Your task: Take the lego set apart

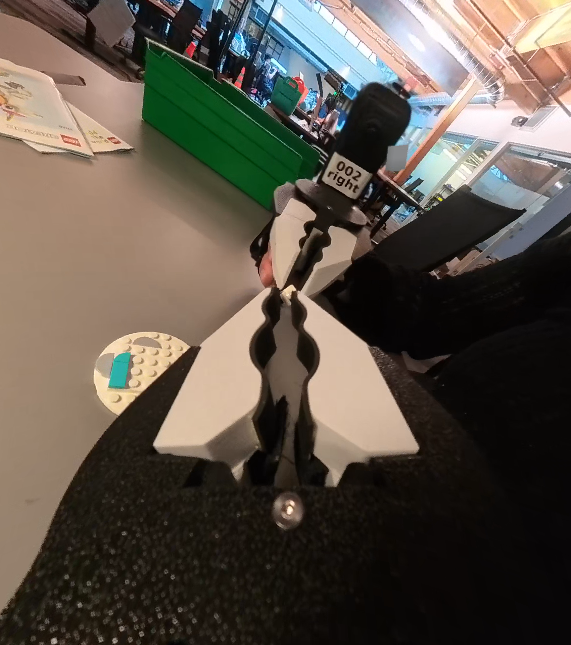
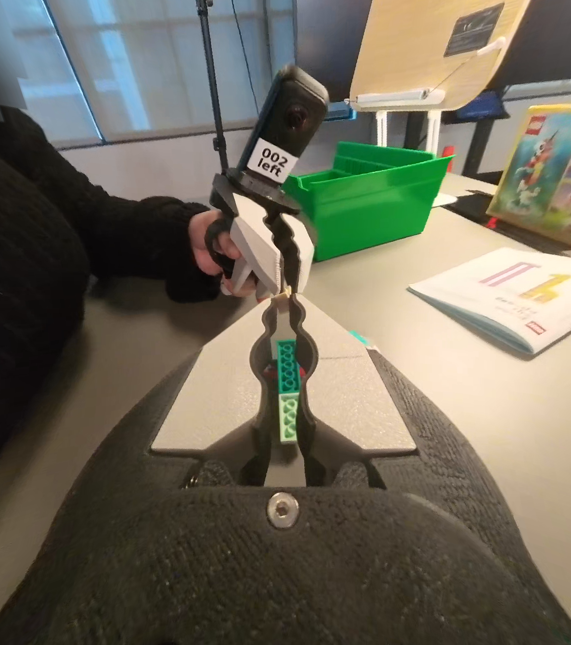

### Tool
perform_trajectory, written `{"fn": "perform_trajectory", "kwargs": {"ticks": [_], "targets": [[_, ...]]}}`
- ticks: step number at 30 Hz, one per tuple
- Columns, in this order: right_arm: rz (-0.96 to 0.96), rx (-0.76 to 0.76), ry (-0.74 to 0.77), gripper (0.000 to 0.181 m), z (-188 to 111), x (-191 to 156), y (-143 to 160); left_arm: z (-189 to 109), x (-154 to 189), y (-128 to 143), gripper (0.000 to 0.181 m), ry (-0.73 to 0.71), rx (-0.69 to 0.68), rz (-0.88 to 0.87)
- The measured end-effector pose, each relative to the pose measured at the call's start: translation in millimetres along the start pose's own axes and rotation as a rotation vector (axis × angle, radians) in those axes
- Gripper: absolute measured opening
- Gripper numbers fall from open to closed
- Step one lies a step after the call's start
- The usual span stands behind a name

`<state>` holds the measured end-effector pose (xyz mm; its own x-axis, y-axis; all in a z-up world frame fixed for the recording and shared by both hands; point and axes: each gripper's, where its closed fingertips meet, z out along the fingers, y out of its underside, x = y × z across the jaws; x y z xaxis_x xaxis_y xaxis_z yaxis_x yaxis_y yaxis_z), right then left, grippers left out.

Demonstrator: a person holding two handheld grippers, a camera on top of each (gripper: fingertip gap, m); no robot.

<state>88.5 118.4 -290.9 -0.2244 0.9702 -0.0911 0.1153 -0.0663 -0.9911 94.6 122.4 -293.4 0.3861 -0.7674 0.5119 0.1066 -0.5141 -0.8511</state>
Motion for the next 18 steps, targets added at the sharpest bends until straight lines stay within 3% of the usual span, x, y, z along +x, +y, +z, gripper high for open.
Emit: {"fn": "perform_trajectory", "kwargs": {"ticks": [9,11,12,15,17,18], "targets": [[0.244,0.012,-0.172,0.005,0,-4,2,-2,3,4,0.005,0.001,-0.023,0.034],[0.331,0.091,-0.260,0.000,-6,-11,-8,-8,-11,5,0.000,-0.057,-0.014,0.033],[0.349,0.104,-0.260,0.000,-7,-9,-7,-13,-11,0,0.000,-0.019,0.029,-0.033],[0.263,0.094,-0.145,0.000,-6,1,-6,-22,-11,-10,0.000,-0.001,0.080,-0.070],[0.037,0.096,0.050,0.000,-4,14,-11,-21,-6,-15,0.000,-0.007,0.099,-0.022],[-0.143,0.070,0.159,0.009,-3,17,-13,-20,-4,-18,0.000,-0.010,0.114,-0.003]]}}
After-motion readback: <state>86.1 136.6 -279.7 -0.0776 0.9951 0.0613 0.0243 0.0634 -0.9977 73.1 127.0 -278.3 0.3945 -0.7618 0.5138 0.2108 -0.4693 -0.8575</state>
